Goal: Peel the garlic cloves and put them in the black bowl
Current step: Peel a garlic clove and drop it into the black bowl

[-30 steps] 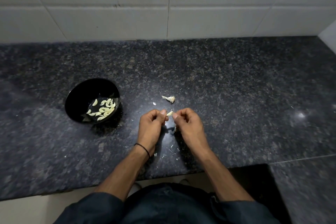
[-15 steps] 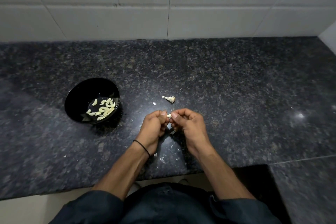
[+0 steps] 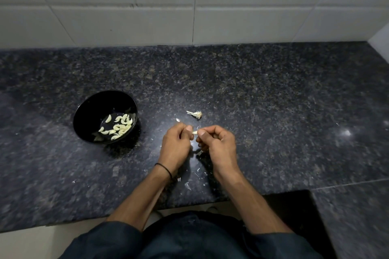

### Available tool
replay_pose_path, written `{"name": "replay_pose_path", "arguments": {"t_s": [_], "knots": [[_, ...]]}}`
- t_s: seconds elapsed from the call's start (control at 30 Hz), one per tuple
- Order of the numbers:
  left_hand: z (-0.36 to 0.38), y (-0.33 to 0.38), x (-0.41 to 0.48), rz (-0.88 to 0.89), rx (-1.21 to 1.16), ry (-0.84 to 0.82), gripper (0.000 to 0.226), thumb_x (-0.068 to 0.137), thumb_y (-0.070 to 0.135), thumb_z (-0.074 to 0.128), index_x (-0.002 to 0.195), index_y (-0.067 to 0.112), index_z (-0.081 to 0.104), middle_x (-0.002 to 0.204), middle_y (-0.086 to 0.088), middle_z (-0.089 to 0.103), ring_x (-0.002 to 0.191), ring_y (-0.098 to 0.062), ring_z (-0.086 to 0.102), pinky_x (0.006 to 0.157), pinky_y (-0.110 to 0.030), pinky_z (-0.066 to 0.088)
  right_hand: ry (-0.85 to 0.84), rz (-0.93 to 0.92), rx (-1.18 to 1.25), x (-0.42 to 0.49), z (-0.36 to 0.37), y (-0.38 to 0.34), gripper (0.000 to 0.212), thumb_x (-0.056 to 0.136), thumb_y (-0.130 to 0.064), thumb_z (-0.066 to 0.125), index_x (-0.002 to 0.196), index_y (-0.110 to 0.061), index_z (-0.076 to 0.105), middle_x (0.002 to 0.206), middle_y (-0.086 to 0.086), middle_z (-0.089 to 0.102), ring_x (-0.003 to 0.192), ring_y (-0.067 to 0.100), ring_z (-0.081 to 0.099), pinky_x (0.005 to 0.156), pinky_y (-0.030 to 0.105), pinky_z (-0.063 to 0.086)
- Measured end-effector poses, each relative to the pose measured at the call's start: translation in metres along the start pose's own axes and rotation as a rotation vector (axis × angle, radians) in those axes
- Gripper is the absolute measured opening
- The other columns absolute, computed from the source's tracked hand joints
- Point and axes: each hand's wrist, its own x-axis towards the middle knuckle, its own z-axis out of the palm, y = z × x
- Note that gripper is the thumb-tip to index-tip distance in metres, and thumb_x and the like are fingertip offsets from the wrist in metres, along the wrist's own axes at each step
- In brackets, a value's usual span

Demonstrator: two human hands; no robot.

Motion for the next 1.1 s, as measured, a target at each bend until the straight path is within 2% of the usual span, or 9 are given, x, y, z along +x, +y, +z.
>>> {"name": "replay_pose_path", "arguments": {"t_s": [0.1, 0.23, 0.33, 0.4, 0.47, 0.63, 0.83, 1.0, 1.1], "knots": [[-0.001, 0.004, -0.005, -0.003, 0.049, -0.007, 0.034, 0.101, 0.022, 0.053, 0.067, 0.019, 0.051, 0.059, 0.008, 0.051, 0.057, -0.009, 0.045, 0.060, -0.031, 0.033, 0.037, -0.034, -0.078, 0.001, 0.000, 0.003, 0.008, 0.090, -0.014, 0.072, 0.083, -0.011, 0.070, 0.074, 0.005, 0.074, 0.070, 0.018, 0.069, 0.072, 0.037, 0.056], [0.000, 0.009, -0.009, 0.242, 0.399, 0.103, 0.029, 0.101, 0.017, 0.049, 0.074, 0.015, 0.043, 0.074, -0.002, 0.054, 0.072, -0.020, 0.046, 0.064, -0.032, 0.027, 0.094, -0.165, -0.255, -0.002, 0.000, 0.002, 0.014, 0.090, -0.019, 0.071, 0.077, -0.017, 0.068, 0.073, 0.001, 0.072, 0.075, 0.020, 0.069, 0.071, 0.035, 0.055], [0.001, 0.007, -0.003, -0.002, 0.064, 0.006, 0.035, 0.102, 0.025, 0.049, 0.067, 0.022, 0.049, 0.065, 0.002, 0.055, 0.061, -0.019, 0.048, 0.060, -0.035, 0.038, 0.044, -0.158, -0.196, -0.001, 0.000, -0.002, 0.012, 0.091, -0.014, 0.070, 0.080, -0.013, 0.068, 0.073, 0.003, 0.072, 0.069, 0.020, 0.067, 0.068, 0.034, 0.055], [0.004, 0.010, -0.004, -0.172, -0.275, -0.063, 0.039, 0.103, 0.022, 0.048, 0.063, 0.022, 0.047, 0.055, 0.007, 0.043, 0.050, -0.011, 0.037, 0.050, -0.026, 0.034, 0.002, -0.065, -0.028, 0.000, 0.001, -0.003, 0.008, 0.093, -0.007, 0.068, 0.085, -0.005, 0.068, 0.070, 0.004, 0.071, 0.063, 0.013, 0.063, 0.063, 0.031, 0.053], [0.003, 0.013, -0.005, -0.204, -0.341, -0.080, 0.038, 0.105, 0.017, 0.045, 0.067, 0.018, 0.046, 0.053, 0.009, 0.036, 0.044, -0.003, 0.030, 0.044, -0.021, 0.029, -0.015, -0.012, 0.100, 0.002, 0.000, -0.003, 0.005, 0.094, -0.002, 0.065, 0.090, 0.001, 0.067, 0.068, 0.005, 0.068, 0.060, 0.010, 0.058, 0.059, 0.024, 0.048], [0.001, -0.002, 0.000, -0.030, -0.076, -0.016, 0.030, 0.102, 0.023, 0.054, 0.074, 0.013, 0.056, 0.060, 0.010, 0.053, 0.056, -0.011, 0.049, 0.060, -0.033, 0.046, -0.004, -0.007, 0.078, 0.007, -0.006, -0.002, 0.008, 0.095, -0.006, 0.065, 0.088, -0.004, 0.069, 0.070, 0.004, 0.068, 0.062, 0.011, 0.058, 0.060, 0.023, 0.047], [0.004, -0.006, 0.001, 0.012, 0.174, -0.006, 0.012, 0.094, 0.019, 0.065, 0.082, 0.019, 0.063, 0.082, 0.007, 0.066, 0.078, -0.007, 0.058, 0.063, -0.008, 0.038, 0.081, -0.056, -0.004, 0.010, -0.005, 0.003, 0.015, 0.096, -0.009, 0.064, 0.083, -0.010, 0.070, 0.069, 0.003, 0.069, 0.061, 0.012, 0.057, 0.056, 0.028, 0.046], [0.007, -0.009, 0.002, 0.079, 0.183, -0.084, 0.017, 0.090, 0.006, 0.062, 0.092, 0.022, 0.068, 0.093, 0.005, 0.068, 0.079, 0.004, 0.059, 0.069, -0.002, 0.038, 0.081, -0.080, -0.043, 0.011, -0.006, 0.006, 0.020, 0.097, -0.010, 0.061, 0.080, -0.014, 0.071, 0.069, 0.003, 0.070, 0.059, 0.011, 0.057, 0.057, 0.028, 0.047], [0.005, -0.007, 0.000, 0.145, 0.126, -0.097, 0.031, 0.094, 0.000, 0.053, 0.106, 0.022, 0.071, 0.106, 0.008, 0.071, 0.093, 0.007, 0.060, 0.078, -0.002, 0.039, 0.087, -0.084, -0.089, 0.012, -0.007, 0.010, 0.022, 0.098, -0.013, 0.060, 0.080, -0.017, 0.071, 0.069, 0.000, 0.071, 0.059, 0.008, 0.058, 0.061, 0.031, 0.049]]}}
